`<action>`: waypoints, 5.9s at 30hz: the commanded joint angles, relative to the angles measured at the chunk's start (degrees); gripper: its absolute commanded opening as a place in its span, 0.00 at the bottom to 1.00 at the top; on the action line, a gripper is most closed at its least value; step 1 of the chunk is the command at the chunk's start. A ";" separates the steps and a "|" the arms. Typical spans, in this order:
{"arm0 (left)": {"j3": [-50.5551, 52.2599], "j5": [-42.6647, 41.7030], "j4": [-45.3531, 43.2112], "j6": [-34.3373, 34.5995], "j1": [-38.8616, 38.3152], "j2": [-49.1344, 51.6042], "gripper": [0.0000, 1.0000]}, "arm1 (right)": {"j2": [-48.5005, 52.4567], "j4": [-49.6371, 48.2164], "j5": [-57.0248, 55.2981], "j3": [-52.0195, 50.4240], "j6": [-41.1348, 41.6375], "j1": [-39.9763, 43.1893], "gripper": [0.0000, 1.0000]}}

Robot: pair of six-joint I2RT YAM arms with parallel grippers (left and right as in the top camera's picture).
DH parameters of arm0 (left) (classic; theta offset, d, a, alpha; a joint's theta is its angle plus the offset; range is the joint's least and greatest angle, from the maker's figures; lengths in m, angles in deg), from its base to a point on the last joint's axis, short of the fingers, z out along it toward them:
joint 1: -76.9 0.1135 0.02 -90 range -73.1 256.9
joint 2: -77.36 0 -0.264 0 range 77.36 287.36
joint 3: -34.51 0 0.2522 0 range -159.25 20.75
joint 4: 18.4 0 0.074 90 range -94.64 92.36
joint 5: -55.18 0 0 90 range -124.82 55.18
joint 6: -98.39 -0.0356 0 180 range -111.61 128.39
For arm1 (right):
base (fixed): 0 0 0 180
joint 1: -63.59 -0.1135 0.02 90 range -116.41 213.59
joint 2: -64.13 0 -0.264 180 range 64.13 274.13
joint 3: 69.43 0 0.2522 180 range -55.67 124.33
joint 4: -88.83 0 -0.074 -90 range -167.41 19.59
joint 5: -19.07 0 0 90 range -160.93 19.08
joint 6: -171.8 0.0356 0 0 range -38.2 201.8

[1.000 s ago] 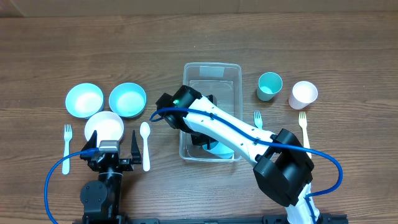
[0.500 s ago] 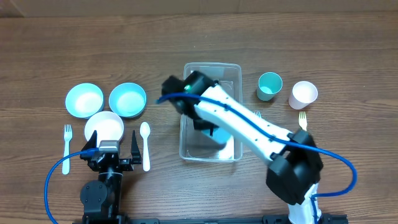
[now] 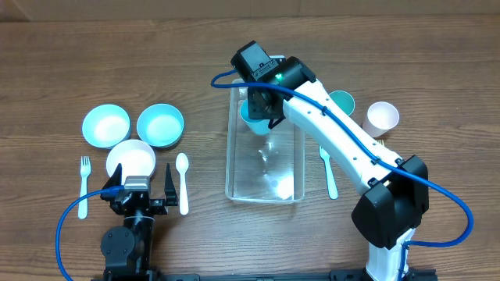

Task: Pack container
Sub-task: 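Set the teal cup upright at the container's back and release, then move right gripper to the pink cup and grasp its rim, then carry the pink cup over the container and stack it into the teal cup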

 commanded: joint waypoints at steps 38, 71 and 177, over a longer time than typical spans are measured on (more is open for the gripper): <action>0.35 -0.81 -0.20 -1.11 0.46 -0.55 1.00 | -0.13 -19.28 6.45 -11.91 -8.00 7.08 0.04; 0.35 -0.81 -0.20 -1.11 0.46 -0.55 1.00 | -11.30 -9.18 -0.55 -8.70 -9.79 9.81 0.44; 0.35 -0.81 -0.20 -1.11 0.46 -0.55 1.00 | -12.28 -13.03 11.45 -12.98 -16.74 12.00 0.04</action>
